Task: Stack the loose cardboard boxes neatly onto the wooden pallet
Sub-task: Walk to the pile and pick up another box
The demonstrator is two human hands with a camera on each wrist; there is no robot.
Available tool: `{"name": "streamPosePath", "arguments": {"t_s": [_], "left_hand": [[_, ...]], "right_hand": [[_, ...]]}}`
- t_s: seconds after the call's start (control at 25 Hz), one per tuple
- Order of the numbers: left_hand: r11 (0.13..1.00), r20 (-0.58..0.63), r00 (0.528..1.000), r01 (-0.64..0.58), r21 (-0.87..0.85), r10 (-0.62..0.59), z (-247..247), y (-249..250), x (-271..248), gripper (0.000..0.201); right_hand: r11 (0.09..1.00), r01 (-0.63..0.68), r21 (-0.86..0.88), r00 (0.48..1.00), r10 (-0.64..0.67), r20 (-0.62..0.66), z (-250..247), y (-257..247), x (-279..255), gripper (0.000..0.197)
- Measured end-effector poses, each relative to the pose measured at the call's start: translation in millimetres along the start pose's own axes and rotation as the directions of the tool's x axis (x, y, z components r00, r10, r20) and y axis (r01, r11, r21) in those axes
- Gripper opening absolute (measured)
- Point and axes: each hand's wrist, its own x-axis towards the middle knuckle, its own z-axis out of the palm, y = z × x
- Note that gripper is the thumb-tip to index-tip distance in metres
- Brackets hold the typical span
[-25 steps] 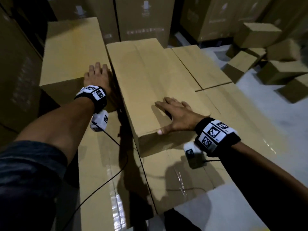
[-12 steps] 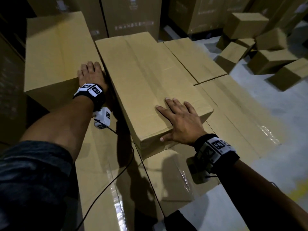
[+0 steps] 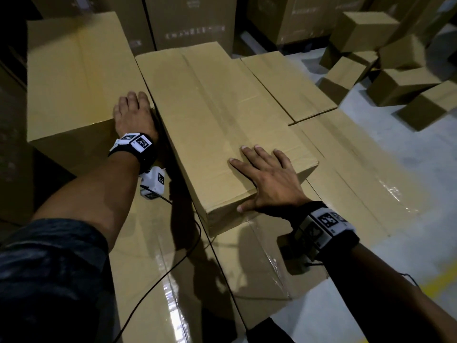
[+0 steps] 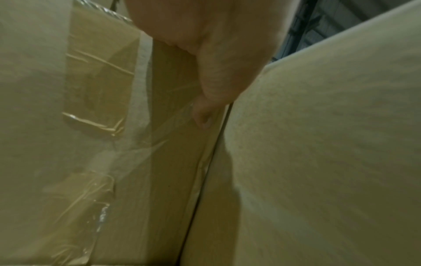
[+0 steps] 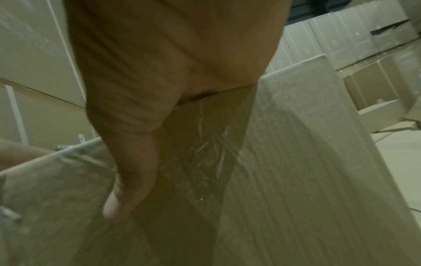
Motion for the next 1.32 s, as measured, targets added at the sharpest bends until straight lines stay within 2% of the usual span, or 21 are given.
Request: {"name": "streamPosePath", "arguments": {"t_s": [0.56,0.88,1.08,1.32], "left_hand": [[1.000,-0.027,0.999,0.027,-0.013,-0.028,0,6,-5,0.082],[0.998,0.005,0.998,0.056,-0.008,-0.056,-2,6,-6,0.086],[0.997,0.010,0.997,0.075,0.009,-0.075,-1,8,-6,0.089],[0.997,-0.010,0.997,0.081,0.007,-0.081,0,9,-5,0.090]], "right_hand": [[0.997,0.078,-0.018,0.995,-0.079,-0.060,-17,2,108,0.102],[0.994,0.106,-0.025,0.992,-0.108,-0.072,-24,4,173,0.101],[0.986,0.164,-0.040,0.959,-0.169,-0.228,-19,6,177,0.092],[0.965,0.238,-0.109,0.860,-0.262,-0.438,-2,18,180,0.078]]}}
